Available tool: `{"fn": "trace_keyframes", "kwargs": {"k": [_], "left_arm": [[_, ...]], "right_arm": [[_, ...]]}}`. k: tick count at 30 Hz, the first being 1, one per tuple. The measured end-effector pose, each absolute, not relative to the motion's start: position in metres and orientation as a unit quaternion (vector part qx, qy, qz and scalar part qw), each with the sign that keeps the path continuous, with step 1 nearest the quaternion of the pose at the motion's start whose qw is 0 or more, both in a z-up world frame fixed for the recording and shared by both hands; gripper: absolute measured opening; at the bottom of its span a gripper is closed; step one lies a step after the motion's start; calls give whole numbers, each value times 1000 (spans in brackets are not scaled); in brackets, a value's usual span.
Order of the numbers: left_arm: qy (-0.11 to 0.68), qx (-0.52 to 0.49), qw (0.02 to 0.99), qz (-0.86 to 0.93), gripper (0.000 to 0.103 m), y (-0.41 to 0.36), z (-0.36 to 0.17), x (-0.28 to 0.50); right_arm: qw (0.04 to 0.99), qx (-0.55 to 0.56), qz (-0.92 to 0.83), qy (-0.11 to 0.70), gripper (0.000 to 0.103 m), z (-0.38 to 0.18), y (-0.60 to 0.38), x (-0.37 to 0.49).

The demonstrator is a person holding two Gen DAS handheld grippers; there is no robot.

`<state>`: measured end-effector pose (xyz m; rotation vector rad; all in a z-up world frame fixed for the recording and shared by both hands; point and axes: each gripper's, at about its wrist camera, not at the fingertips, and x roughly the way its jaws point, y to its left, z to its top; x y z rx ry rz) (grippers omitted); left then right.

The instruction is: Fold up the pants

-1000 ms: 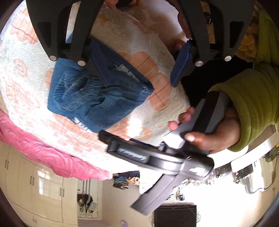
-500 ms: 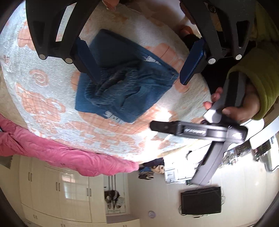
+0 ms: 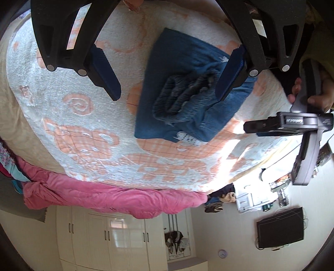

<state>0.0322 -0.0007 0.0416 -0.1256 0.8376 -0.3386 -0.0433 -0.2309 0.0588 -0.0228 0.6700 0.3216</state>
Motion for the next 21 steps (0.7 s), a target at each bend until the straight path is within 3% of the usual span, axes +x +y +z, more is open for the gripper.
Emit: {"fn": "trace_keyframes", "kwargs": {"k": [11, 15, 19, 21], "left_arm": [[438, -75, 879, -172, 93, -9, 8, 40], [450, -77, 872, -175, 93, -17, -4, 45], [456, -92, 867, -181, 93, -20, -14, 50], [454, -99, 867, -183, 93, -21, -16, 53]], "right_arm": [[904, 49, 128, 405, 90, 23, -248, -6], [887, 67, 143, 434, 78, 9, -247, 8], [869, 100, 167, 454, 74, -3, -247, 18], [859, 114, 181, 465, 65, -9, -246, 25]]}}
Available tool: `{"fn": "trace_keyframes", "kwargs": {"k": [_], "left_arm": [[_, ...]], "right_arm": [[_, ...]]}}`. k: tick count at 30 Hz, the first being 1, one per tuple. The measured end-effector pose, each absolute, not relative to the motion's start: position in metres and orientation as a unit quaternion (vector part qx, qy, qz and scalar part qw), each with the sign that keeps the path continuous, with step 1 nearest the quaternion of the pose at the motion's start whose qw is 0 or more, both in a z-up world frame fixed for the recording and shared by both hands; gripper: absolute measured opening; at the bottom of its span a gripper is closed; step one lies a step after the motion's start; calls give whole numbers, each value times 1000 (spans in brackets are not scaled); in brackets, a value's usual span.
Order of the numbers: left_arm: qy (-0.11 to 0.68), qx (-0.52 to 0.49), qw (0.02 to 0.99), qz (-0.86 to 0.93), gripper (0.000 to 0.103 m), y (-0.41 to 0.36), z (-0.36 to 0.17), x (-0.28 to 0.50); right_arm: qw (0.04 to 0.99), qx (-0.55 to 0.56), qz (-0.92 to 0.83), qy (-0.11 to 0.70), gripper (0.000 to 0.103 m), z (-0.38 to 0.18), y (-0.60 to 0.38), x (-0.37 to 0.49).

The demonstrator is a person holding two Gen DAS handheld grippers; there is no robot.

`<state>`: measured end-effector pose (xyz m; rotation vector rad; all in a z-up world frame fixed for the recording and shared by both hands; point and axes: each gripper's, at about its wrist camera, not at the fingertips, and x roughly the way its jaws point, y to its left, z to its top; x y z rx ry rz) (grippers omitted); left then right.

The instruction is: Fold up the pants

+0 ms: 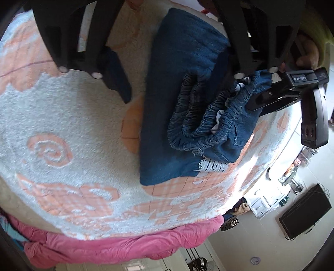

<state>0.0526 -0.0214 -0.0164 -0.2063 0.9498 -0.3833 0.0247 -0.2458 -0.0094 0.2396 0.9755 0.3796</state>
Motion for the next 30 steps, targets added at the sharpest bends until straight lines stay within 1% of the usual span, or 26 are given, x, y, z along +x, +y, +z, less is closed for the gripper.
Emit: {"fn": "trace_keyframes", "kwargs": {"k": [4, 8, 10, 11, 12, 13, 14, 15, 16, 21, 24, 30], "left_arm": [[455, -102, 865, -185, 92, -26, -21, 58], [455, -98, 865, -187, 89, -31, -20, 62], [454, -93, 866, -189, 84, -35, -20, 63], [454, -91, 866, -188, 83, -36, -20, 64], [453, -90, 867, -189, 77, -38, -20, 64], [454, -88, 865, -193, 74, -40, -20, 65], [454, -84, 866, -193, 71, -42, -19, 65], [452, -82, 866, -196, 65, -43, -19, 65], [451, -83, 866, -201, 58, -44, -18, 65], [445, -91, 866, -210, 49, -44, -12, 62], [437, -95, 868, -216, 46, -45, -3, 59], [413, -92, 878, -222, 44, -47, 20, 66]], "right_arm": [[853, 126, 196, 466, 65, -16, -245, 35], [849, 129, 212, 466, 67, -19, -243, 45], [851, 124, 217, 462, 66, -20, -241, 48], [852, 118, 219, 460, 64, -21, -240, 50], [854, 114, 222, 457, 58, -21, -238, 50], [854, 113, 226, 454, 56, -21, -238, 49], [855, 116, 227, 452, 52, -21, -238, 48], [855, 117, 231, 449, 42, -21, -237, 48], [856, 116, 238, 444, 40, -20, -236, 46], [874, 85, 234, 417, 25, -11, -225, 36], [887, 65, 230, 395, 22, 1, -219, 27], [901, 36, 233, 363, 22, 28, -210, 32]]}}
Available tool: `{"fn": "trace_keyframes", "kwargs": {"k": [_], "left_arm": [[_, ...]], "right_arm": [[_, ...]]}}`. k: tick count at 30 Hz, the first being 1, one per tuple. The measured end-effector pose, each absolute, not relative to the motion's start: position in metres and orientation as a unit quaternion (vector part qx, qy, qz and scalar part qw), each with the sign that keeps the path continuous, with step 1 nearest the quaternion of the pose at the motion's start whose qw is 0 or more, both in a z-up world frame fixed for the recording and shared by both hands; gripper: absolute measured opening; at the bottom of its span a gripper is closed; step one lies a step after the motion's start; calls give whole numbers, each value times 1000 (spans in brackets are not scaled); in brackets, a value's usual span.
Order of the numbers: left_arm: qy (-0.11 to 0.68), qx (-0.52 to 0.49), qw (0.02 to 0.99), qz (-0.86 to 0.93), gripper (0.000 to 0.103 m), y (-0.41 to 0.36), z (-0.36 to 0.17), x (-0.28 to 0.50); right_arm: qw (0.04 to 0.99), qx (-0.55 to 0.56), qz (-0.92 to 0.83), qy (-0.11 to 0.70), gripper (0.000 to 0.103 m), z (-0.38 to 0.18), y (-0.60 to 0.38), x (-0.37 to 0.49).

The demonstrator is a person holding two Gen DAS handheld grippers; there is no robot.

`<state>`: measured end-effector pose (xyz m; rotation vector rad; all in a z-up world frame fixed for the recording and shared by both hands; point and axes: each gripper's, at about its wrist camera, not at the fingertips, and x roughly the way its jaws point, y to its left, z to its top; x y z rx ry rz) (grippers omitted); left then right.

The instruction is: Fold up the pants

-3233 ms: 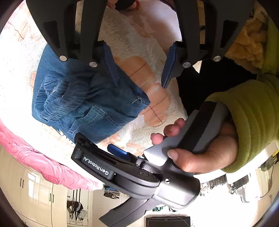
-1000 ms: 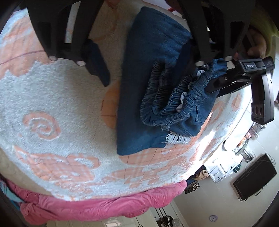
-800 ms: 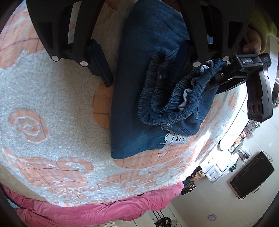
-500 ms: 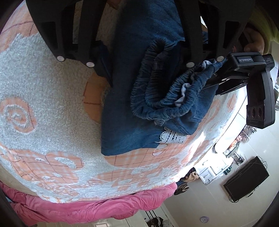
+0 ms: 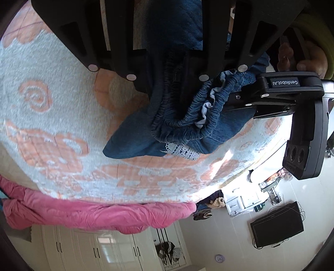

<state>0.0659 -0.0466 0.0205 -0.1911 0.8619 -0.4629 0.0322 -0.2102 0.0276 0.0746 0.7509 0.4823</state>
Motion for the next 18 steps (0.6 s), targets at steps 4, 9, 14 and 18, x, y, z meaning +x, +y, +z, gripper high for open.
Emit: {"fn": "trace_keyframes", "kwargs": {"k": [4, 9, 14, 18], "left_arm": [[397, -90, 887, -218, 44, -47, 36, 84], [389, -97, 891, -214, 44, -45, 43, 112], [392, -99, 891, -208, 44, -44, 36, 132], [412, -98, 883, -205, 44, -46, 17, 148]], "right_arm": [[910, 30, 230, 344, 22, 42, -209, 54], [919, 27, 221, 324, 21, 50, -207, 81], [918, 43, 212, 333, 21, 40, -210, 106], [912, 57, 199, 354, 21, 24, -212, 120]]}}
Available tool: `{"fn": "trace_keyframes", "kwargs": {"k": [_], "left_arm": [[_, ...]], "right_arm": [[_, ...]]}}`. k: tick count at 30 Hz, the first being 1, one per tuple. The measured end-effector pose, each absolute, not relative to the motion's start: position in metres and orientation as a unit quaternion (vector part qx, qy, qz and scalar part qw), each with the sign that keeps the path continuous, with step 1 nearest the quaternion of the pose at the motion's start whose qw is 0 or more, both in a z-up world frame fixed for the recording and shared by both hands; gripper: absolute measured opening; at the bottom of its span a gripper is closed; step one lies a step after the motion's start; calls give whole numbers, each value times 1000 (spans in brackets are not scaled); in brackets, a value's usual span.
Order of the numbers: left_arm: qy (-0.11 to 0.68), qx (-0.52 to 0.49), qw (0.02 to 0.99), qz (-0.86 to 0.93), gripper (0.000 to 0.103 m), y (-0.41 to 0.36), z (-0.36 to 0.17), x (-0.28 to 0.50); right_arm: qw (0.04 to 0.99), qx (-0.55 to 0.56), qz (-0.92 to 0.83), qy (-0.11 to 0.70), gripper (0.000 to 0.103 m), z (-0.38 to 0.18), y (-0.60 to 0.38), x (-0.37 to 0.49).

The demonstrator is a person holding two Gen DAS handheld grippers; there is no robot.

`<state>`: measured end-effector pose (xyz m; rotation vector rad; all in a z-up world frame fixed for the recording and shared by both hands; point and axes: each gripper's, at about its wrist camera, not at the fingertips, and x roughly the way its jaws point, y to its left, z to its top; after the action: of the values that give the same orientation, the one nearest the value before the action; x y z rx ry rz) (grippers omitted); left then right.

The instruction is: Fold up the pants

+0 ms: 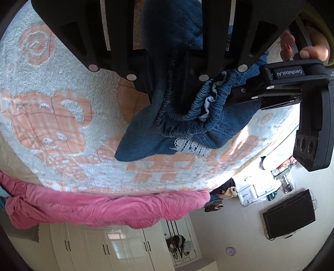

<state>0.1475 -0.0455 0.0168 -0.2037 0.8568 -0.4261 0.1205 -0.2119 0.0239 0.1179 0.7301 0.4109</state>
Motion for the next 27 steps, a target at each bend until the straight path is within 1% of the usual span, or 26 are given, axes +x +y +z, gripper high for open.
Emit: {"fn": "trace_keyframes", "kwargs": {"k": [3, 5, 7, 8, 9, 10, 11, 15, 20, 22, 23, 25, 26, 27], "left_arm": [[423, -104, 879, -195, 44, -42, 2, 152], [431, -105, 876, -188, 48, -39, -6, 151], [439, -108, 873, -184, 55, -38, -13, 151], [444, -110, 870, -184, 56, -37, -17, 151], [445, -113, 869, -184, 57, -37, -19, 152], [445, -116, 869, -184, 57, -36, -21, 152], [444, -115, 869, -184, 58, -36, -22, 152], [440, -110, 873, -182, 59, -36, -24, 150], [439, -110, 874, -180, 66, -37, -22, 147], [437, -108, 875, -179, 69, -37, -21, 144], [437, -107, 875, -178, 69, -36, -20, 143], [436, -110, 875, -176, 70, -35, -18, 141], [436, -111, 876, -176, 71, -34, -18, 139], [435, -111, 876, -176, 73, -34, -16, 137]], "right_arm": [[904, 59, 186, 380, 23, 8, -214, 127], [896, 66, 175, 402, 25, -3, -218, 131], [890, 72, 159, 421, 36, -13, -223, 133], [889, 76, 152, 426, 44, -17, -227, 133], [888, 80, 150, 428, 46, -20, -229, 131], [886, 87, 150, 430, 47, -22, -230, 131], [885, 92, 148, 432, 50, -23, -232, 130], [889, 76, 136, 430, 51, -24, -226, 127], [894, 68, 129, 424, 53, -24, -225, 125], [897, 62, 121, 421, 59, -22, -226, 124], [899, 58, 112, 420, 64, -22, -226, 123], [899, 63, 113, 419, 65, -22, -230, 122], [899, 64, 111, 418, 67, -22, -231, 120], [900, 63, 108, 417, 72, -21, -232, 119]]}}
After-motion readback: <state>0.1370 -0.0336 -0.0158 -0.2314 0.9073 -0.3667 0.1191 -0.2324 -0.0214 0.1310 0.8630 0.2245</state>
